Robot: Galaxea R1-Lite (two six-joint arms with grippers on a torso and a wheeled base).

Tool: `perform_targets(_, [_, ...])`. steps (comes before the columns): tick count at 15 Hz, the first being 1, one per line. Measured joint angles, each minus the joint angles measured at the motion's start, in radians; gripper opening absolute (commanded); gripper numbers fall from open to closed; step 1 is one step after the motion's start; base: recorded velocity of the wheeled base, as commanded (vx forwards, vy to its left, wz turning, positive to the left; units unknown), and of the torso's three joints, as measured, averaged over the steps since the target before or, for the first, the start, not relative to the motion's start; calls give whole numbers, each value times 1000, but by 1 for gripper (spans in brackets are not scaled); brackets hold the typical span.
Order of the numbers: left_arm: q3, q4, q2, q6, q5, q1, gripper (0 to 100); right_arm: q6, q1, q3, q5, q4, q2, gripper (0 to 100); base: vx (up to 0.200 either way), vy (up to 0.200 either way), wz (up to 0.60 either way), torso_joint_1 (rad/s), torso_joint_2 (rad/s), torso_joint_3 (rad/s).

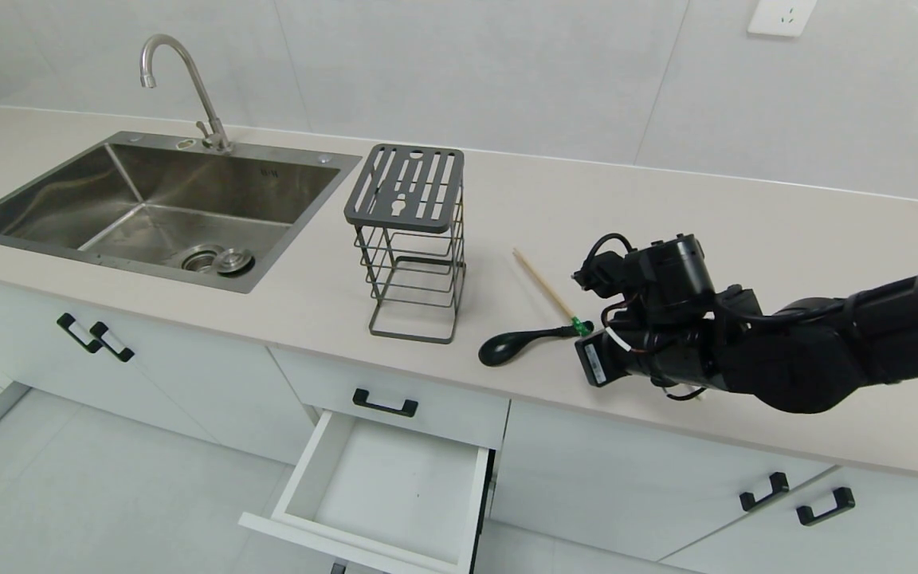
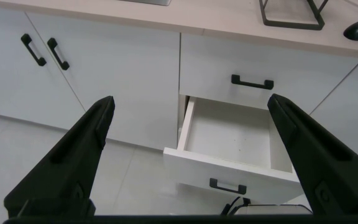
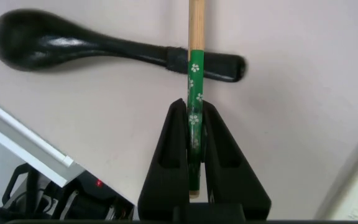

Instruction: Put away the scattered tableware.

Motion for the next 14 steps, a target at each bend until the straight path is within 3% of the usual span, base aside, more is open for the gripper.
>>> perform_targets(8, [0,0,0,0,0,0,100,-17,-23,55,6,-6,-136,0,0,0,0,0,0,0])
perform_targets(14, [0,0,0,0,0,0,100,-134,-18,114,99,-94,-254,0,0,0,0,0,0,0])
